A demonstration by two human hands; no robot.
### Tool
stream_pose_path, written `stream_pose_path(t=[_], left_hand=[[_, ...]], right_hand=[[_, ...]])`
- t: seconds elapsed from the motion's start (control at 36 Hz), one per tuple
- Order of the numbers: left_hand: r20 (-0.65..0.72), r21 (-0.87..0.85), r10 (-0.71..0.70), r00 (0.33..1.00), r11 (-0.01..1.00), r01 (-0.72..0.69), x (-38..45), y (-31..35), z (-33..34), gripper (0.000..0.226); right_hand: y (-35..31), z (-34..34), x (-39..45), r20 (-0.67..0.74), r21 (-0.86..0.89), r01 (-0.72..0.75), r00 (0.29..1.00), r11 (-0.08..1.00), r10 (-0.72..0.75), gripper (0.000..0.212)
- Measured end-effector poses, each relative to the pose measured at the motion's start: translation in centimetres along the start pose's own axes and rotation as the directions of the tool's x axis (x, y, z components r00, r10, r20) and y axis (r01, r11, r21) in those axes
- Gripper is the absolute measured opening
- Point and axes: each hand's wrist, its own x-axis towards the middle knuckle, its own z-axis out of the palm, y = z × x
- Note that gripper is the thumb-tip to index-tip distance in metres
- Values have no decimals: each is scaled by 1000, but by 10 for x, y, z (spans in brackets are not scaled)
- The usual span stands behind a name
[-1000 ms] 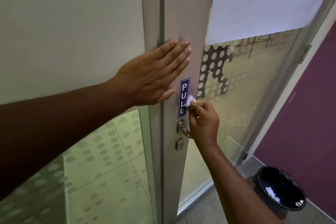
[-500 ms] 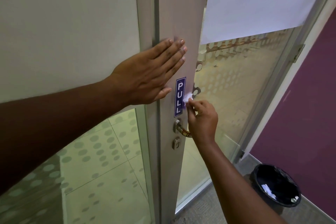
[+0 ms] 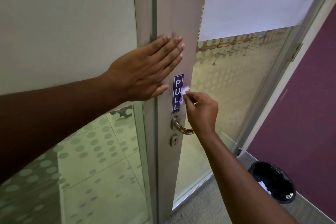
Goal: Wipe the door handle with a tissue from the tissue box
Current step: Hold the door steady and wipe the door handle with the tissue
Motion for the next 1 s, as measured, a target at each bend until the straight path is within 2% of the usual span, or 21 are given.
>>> stream_pose_path(t=[0.14,0.25,0.39,0.53,0.61,0.69,0.75,0.81,0.89,1.0], left_hand=[[15,10,1,1000,1000,-1,0,0,-2,84],[27,19,3,1000,1000,-4,0,0,-3,84],[27,10,11,1000,1000,-11,1,-1,-4,84],[24,5,11,1000,1000,-11,1,0,-2,84],[31,10,9,999,1000,-10,1,0,-2,83],[15,19,8,1000,1000,-9,0,-1,-1,83],[2,21,9,1000,1000,-9,0,-1,0,83],[-7,19,10,1000,1000,-10,0,-1,1,83],[-17,8,5,1000,1000,-4,-1,-1,2,82],[-49,6,9,999,1000,-8,-1,0,3,81]], right_hand=[[-8,-5,9,-20,-67,128,991,990,-129,15],[-13,-6,15,-60,-37,178,982,983,-180,17],[-13,0,13,-111,-20,199,974,980,-200,20],[-5,7,0,-84,-34,188,978,982,-190,21],[4,3,-3,1,-107,160,987,981,-161,19],[13,-10,6,160,-177,55,987,983,-27,18],[20,-24,20,251,-177,-33,965,984,77,18],[30,-41,36,342,-215,-57,930,975,130,15],[42,-60,56,502,-366,36,849,930,165,12],[56,-61,60,581,-488,137,788,862,203,18]])
